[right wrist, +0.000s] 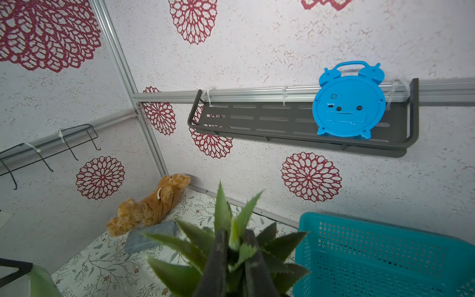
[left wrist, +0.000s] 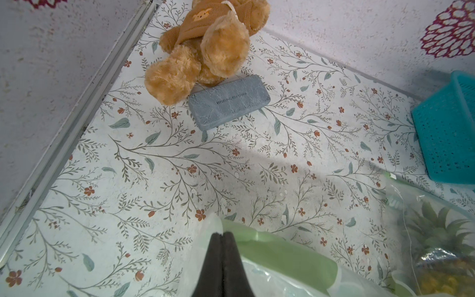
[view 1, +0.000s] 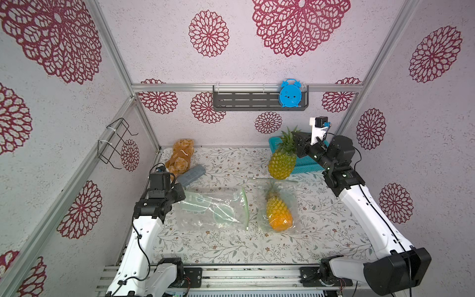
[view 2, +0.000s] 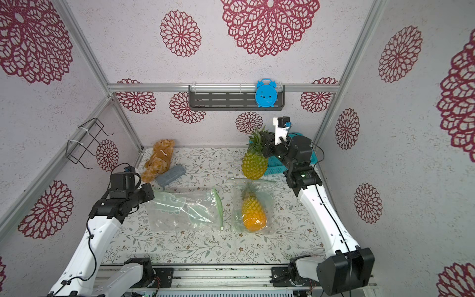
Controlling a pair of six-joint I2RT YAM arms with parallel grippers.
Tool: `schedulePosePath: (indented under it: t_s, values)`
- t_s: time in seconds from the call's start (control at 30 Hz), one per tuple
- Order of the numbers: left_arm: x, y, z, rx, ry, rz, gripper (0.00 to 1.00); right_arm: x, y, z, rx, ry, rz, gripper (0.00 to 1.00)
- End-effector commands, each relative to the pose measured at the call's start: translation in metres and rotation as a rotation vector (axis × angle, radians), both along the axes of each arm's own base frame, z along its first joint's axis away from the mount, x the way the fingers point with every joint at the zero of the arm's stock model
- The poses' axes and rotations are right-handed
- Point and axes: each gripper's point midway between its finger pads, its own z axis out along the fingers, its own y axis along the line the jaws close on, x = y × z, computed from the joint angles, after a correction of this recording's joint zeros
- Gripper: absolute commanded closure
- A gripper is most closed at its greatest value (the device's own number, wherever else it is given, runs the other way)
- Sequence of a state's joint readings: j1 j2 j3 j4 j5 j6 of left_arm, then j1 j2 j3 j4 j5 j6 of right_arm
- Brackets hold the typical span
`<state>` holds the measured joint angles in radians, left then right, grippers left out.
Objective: Open the zip-top bag and take out the pineapple
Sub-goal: Place the pineapple in the basket.
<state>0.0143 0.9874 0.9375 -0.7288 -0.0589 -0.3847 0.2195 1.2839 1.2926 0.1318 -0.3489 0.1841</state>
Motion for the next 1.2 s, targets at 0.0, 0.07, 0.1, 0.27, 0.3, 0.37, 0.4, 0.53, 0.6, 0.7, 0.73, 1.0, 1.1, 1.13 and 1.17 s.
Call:
schedulePosePath:
  t_s: [0.0, 0.07, 0.1, 0.27, 0.3, 0.37, 0.4, 0.53, 0.6, 0.7, 0.73, 1.0, 1.1, 1.13, 1.17]
  values:
    - [0.001, -0.003, 0.004, 0.004, -0.052, -0.034, 1.00, -0.016, -0.010, 0.082, 0.097, -0.240, 0.056, 1.00]
    - [0.000, -0.003, 0.006, -0.002, -0.069, -0.038, 1.00, -0.004, -0.018, 0.080, 0.106, -0.227, 0.050, 1.00]
    - [0.000, -0.003, 0.007, -0.003, -0.073, -0.039, 1.00, 0.001, -0.022, 0.080, 0.110, -0.223, 0.051, 1.00]
    - [-0.004, 0.001, 0.004, 0.010, -0.061, -0.028, 1.00, 0.024, -0.043, 0.076, 0.121, -0.231, 0.008, 1.00]
    - [-0.004, 0.001, 0.004, 0.012, -0.060, -0.026, 1.00, 0.028, -0.048, 0.076, 0.124, -0.232, -0.008, 1.00]
    - [-0.005, 0.002, 0.004, 0.012, -0.059, -0.025, 1.00, 0.035, -0.058, 0.075, 0.130, -0.237, -0.033, 1.00]
    - [-0.005, 0.002, 0.004, 0.011, -0.060, -0.024, 1.00, 0.038, -0.062, 0.076, 0.134, -0.240, -0.047, 1.00]
    - [-0.005, 0.002, 0.004, 0.003, -0.063, -0.027, 1.00, 0.058, -0.081, 0.070, 0.151, -0.233, -0.117, 1.00]
    - [-0.004, 0.001, 0.004, -0.005, -0.063, -0.033, 1.00, 0.067, -0.093, 0.066, 0.163, -0.229, -0.176, 1.00]
    - [-0.005, 0.001, 0.004, -0.008, -0.061, -0.033, 1.00, 0.081, -0.114, 0.057, 0.186, -0.224, -0.287, 1.00]
    - [-0.005, 0.001, 0.004, -0.009, -0.062, -0.032, 1.00, 0.085, -0.120, 0.055, 0.192, -0.222, -0.317, 1.00]
    - [-0.005, 0.003, 0.003, -0.016, -0.061, -0.030, 1.00, 0.115, -0.147, 0.038, 0.181, -0.233, -0.476, 1.00]
    - [-0.005, 0.002, 0.003, -0.019, -0.061, -0.031, 1.00, 0.129, -0.157, 0.031, 0.147, -0.229, -0.539, 1.00]
    - [-0.005, 0.003, 0.003, -0.017, -0.062, -0.030, 1.00, 0.133, -0.160, 0.029, 0.132, -0.229, -0.555, 1.00]
    - [-0.005, 0.003, 0.003, -0.018, -0.061, -0.028, 1.00, 0.138, -0.162, 0.026, 0.119, -0.224, -0.571, 1.00]
